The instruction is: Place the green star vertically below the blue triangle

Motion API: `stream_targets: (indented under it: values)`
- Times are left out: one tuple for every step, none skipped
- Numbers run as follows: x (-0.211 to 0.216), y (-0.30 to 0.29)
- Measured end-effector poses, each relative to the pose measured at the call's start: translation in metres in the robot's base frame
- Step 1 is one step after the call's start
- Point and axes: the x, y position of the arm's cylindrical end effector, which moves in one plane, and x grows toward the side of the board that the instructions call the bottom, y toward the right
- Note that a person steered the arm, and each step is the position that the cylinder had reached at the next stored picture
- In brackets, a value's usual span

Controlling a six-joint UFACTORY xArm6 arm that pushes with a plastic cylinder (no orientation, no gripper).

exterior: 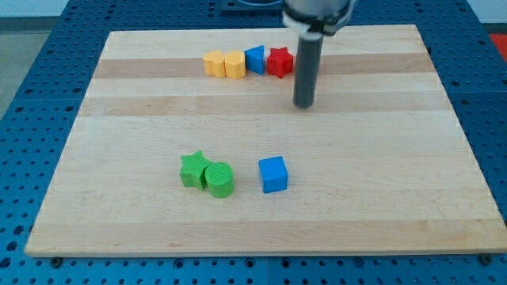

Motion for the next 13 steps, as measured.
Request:
stream_targets:
  values:
    - [0.041,-0.045]
    - [0.032,-0.098]
    - [0.007,-0.162]
    - [0.016,-0.230]
    - [0.051,-0.309]
    - [0.110,-0.348]
    - [0.131,-0.308]
    - [0.127,-0.256]
    - [0.130,-0.254]
    - [0.159,-0.235]
    - [0.169,-0.217]
    - [0.146,-0.194]
    - [0.108,-0.182]
